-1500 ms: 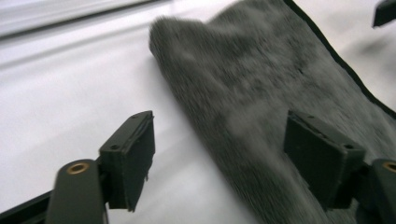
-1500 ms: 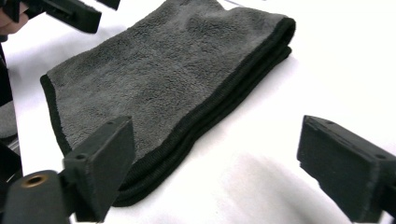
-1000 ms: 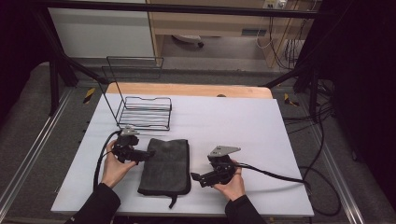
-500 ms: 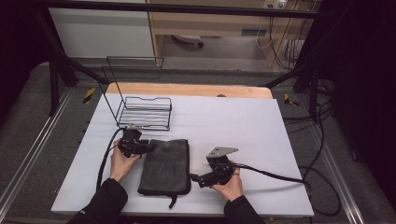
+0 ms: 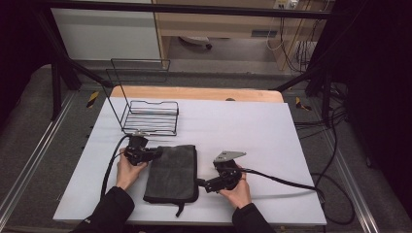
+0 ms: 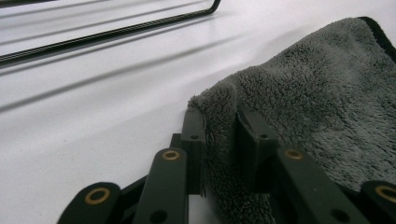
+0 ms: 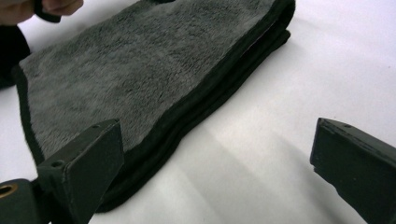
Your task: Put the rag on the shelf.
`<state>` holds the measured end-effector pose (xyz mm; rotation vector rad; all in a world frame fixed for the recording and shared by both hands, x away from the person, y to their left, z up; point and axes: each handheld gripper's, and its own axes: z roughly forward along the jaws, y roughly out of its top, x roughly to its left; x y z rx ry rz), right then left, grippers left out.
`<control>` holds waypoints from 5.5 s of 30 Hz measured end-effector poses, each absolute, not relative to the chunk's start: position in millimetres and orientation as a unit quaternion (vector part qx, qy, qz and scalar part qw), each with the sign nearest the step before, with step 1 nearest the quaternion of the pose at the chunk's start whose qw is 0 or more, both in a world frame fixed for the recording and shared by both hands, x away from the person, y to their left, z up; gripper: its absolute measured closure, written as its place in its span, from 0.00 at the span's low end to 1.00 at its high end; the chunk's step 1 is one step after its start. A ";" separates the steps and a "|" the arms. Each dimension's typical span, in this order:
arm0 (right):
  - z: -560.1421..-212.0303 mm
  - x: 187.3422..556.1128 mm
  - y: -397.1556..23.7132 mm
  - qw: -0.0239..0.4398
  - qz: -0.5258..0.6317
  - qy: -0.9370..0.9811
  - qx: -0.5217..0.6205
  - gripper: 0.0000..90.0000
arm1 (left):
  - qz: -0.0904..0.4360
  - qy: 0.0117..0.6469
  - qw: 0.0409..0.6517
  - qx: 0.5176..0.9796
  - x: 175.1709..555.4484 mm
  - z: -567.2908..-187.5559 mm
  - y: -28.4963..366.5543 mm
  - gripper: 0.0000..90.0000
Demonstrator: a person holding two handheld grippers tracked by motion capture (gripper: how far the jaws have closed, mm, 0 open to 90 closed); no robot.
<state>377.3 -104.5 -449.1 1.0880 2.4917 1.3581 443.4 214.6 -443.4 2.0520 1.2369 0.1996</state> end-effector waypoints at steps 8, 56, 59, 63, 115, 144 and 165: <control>-442.6 394.6 -102.2 0.049 0.475 0.787 0.391 0.10 | 0.083 0.479 0.355 0.798 442.8 -442.6 212.7 0.84; -449.5 464.2 -52.8 0.017 0.415 0.800 0.432 0.88 | 0.075 0.473 0.370 0.796 444.0 -443.9 216.8 0.87; -447.1 463.0 -53.4 0.018 0.418 0.799 0.432 0.89 | 0.066 0.480 0.380 0.788 444.2 -443.5 220.1 0.88; -440.6 459.2 -54.7 0.024 0.432 0.794 0.427 0.89 | 0.059 0.482 0.401 0.777 442.3 -439.8 226.0 0.89; -332.5 387.4 -75.3 0.135 0.587 0.730 0.323 0.88 | 0.154 0.385 0.576 0.704 375.5 -341.6 240.1 0.89; -284.2 378.1 -38.5 0.192 0.646 0.687 0.271 0.88 | 0.220 0.375 0.641 0.632 357.3 -294.6 273.5 0.89; -244.2 388.3 -13.8 0.228 0.675 0.654 0.253 0.89 | 0.254 0.367 0.690 0.570 366.9 -258.7 290.9 0.89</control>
